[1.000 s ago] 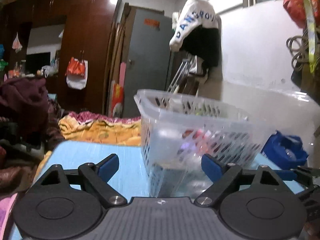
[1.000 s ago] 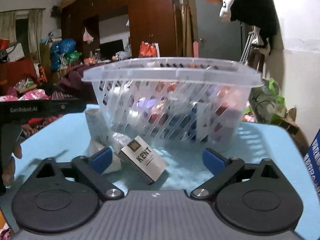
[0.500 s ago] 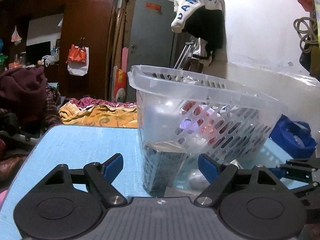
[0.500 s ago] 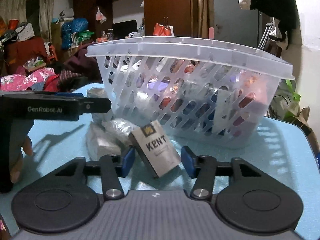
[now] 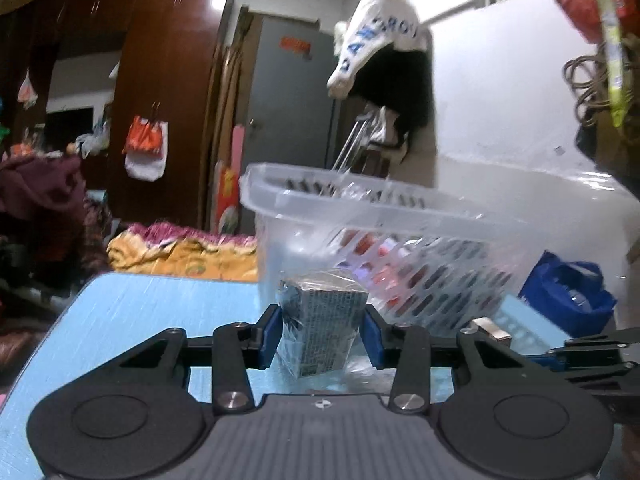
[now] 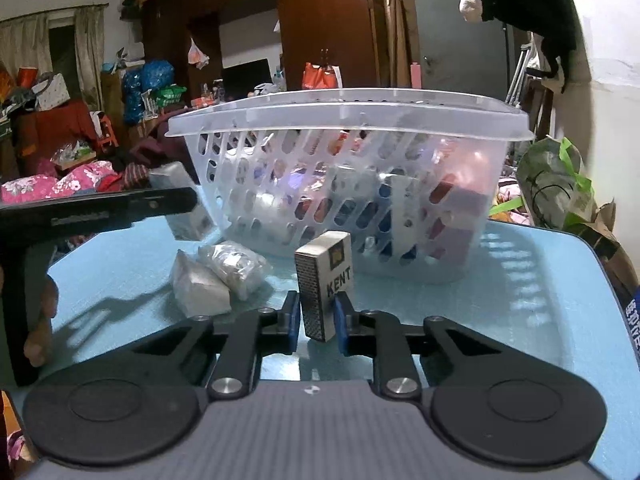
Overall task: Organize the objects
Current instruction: 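Grasp the blue-white carton with the left tool while the right tool grasps the KENT box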
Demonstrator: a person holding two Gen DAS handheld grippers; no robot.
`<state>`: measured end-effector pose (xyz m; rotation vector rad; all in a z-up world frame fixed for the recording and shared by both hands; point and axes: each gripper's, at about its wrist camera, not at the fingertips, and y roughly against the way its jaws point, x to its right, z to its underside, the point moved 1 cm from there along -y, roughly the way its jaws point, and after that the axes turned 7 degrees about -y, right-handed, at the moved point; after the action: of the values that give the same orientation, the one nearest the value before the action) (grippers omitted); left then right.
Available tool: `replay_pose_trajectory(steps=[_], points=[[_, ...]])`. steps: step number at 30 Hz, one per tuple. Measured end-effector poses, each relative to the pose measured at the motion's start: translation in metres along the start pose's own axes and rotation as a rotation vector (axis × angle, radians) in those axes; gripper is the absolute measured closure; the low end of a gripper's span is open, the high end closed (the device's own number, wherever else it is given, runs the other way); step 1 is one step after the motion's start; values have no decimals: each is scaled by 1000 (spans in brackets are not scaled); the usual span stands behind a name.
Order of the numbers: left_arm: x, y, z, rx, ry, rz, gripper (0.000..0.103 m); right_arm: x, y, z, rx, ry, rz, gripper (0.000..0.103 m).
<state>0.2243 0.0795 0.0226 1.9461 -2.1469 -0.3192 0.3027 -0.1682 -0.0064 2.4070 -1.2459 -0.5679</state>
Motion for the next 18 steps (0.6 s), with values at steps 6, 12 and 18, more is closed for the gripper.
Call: replay_pose_trajectory(steps=[6,12,18], points=[[4,3,-1,17,-7,9,57,3,3,0,16,8,75,82],[-3,0,0,7,28,18,56,-2,-13,-4,-1,35,143,72],[0,4,0,39,6,12,57,-5,-3,0,49,47,137,83]])
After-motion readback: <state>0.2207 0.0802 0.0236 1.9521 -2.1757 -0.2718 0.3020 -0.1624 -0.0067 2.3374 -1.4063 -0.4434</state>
